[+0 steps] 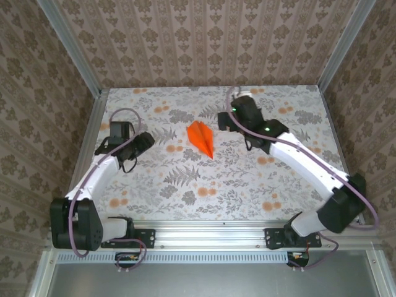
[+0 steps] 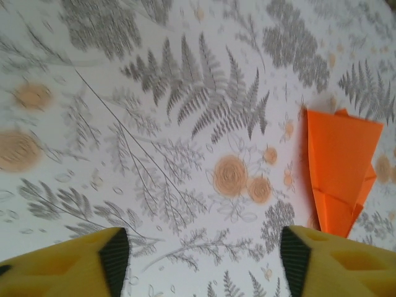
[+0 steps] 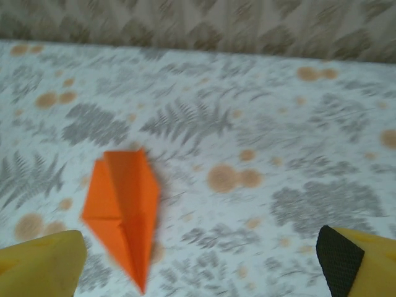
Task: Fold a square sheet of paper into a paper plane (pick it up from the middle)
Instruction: Reset both arms
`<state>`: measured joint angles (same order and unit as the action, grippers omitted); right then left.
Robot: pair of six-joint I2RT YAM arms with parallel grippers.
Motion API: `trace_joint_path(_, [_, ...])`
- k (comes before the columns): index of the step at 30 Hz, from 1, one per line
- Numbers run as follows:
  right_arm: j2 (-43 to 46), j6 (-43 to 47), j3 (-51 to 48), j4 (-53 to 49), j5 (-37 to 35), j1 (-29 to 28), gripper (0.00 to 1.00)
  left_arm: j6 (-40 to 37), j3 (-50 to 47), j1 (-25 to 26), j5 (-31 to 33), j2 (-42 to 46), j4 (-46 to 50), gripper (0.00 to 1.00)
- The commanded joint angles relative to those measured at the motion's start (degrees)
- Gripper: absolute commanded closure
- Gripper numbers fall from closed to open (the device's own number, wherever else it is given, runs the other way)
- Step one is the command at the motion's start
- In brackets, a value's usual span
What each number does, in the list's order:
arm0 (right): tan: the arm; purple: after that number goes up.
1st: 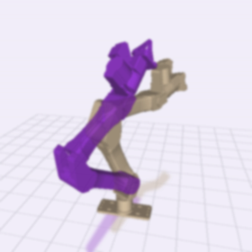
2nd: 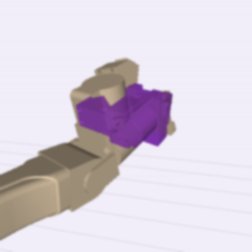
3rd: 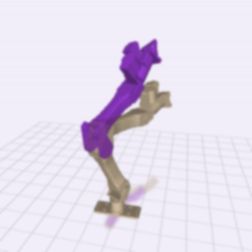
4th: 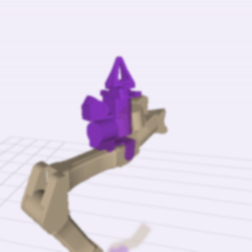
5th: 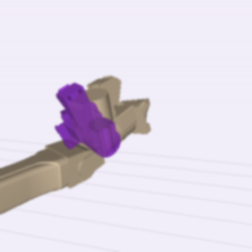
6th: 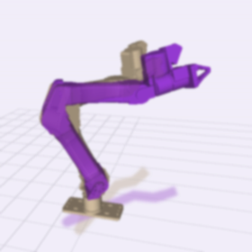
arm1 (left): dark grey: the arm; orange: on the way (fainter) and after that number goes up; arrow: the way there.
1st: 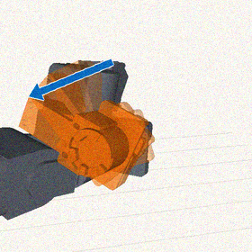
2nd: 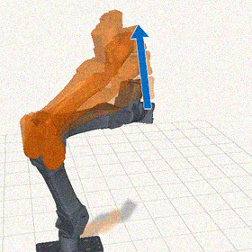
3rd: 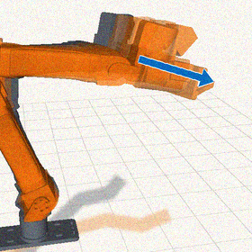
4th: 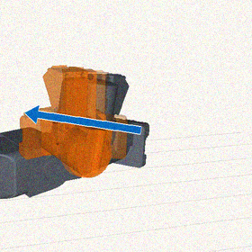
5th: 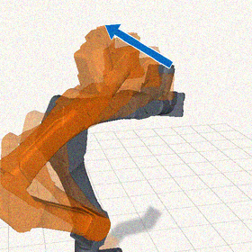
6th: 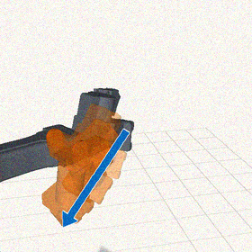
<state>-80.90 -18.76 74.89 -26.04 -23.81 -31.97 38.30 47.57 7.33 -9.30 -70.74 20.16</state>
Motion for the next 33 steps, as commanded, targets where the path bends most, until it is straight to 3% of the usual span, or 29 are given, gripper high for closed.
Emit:
trace_joint_path(1, [5.9,1.2,-7.0,5.5,-5.2,4.6,0.0,-6.8,1.7,-1.1,8.0,3.3,2.1,0.21])
trace_joint_path(5, [10.9,2.5,-14.7,9.8,-7.4,11.6,0.0,-12.7,-0.4,-1.5,14.8,6.8,-2.7,0.0])
trace_joint_path(12, [13.6,4.5,-29.4,24.6,-9.9,21.1,0.0,-18.3,-7.3,-3.7,25.8,9.2,-14.1,0.0])
trace_joint_path(18, [13.0,7.9,-38.6,36.4,-8.9,25.0,0.0,-24.4,-12.6,-5.2,31.7,6.6,-23.0,0.0])
trace_joint_path(23, [11.3,14.9,-45.7,47.6,-8.1,25.3,0.0,-31.9,-18.9,-5.5,29.1,5.9,-34.2,0.0])
trace_joint_path(27, [10.1,18.7,-52.7,62.3,-0.6,25.5,0.0,-36.4,-23.9,-6.0,22.5,4.1,-45.8,0.0])
trace_joint_path(33, [4.9,18.2,-55.6,72.5,6.4,26.7,0.0,-40.1,-27.5,-7.6,12.4,-1.7,-59.1,0.0])
